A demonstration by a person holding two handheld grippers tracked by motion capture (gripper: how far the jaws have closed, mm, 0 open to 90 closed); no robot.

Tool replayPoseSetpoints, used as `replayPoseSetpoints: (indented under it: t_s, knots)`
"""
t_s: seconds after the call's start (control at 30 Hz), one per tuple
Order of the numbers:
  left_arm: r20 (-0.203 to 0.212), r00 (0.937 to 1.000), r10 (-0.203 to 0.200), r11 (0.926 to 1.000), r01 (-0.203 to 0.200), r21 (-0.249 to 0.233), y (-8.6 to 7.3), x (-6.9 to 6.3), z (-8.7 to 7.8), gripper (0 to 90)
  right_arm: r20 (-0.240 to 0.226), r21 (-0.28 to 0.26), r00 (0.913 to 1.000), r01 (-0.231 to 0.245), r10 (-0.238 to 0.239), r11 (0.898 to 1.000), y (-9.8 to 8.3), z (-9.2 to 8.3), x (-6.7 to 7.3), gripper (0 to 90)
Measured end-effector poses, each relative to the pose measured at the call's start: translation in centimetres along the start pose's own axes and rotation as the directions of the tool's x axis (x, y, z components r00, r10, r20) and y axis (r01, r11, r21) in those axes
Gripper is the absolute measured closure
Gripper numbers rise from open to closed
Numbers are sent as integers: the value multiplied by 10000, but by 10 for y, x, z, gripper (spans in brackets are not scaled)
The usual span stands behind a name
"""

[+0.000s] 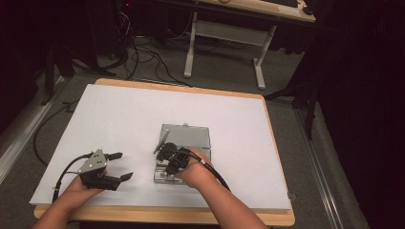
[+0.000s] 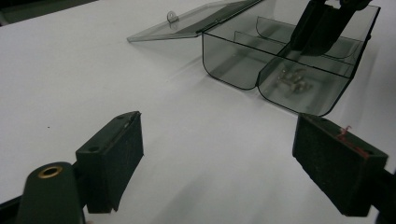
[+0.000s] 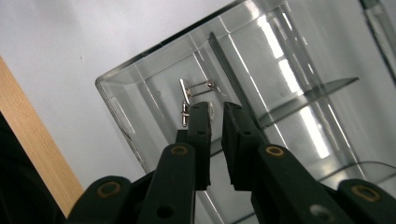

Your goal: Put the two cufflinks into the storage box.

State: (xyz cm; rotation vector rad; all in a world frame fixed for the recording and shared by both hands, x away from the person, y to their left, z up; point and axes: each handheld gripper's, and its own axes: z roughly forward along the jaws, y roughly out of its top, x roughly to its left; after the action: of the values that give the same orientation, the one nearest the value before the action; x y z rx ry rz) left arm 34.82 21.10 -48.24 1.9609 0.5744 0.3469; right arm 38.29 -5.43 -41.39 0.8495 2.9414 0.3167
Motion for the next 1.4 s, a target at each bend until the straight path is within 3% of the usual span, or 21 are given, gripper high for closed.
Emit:
replayPoseSetpoints:
  t_s: [0.37, 0.57, 0.7, 0.77, 0.87, 0.9, 1.4]
  knots:
    - [-7, 10000, 11, 10000, -11, 11, 0, 0, 0, 168, 12, -228, 9953, -973, 973, 9950, -25, -20, -20, 690]
    - [-26, 10000, 14, 10000, -14, 19, 0, 0, 0, 168, 161, -358, 9888, -1476, 1482, 9884, -48, -28, -34, 641]
    - [-33, 10000, 10, 10000, -10, 19, 0, 0, 0, 168, 313, -419, 9794, -1981, 1995, 9793, -64, -34, -44, 625]
    - [-36, 10000, 17, 10000, -17, 23, 0, 0, 0, 168, 384, -457, 9790, -1983, 2000, 9791, -71, -36, -49, 620]
    - [-39, 10000, 20, 10000, -20, 31, 0, 0, 0, 167, 489, -464, 9711, -2314, 2336, 9718, -81, -40, -55, 611]
    - [-42, 10000, 17, 10000, -17, 30, 0, 0, 0, 167, 490, -479, 9648, -2560, 2583, 9655, -85, -41, -56, 607]
    - [-90, 10000, 27, 10000, -27, 48, 0, -1, 0, 166, 1002, -663, 9239, -3642, 3694, 9289, -143, -45, -80, 519]
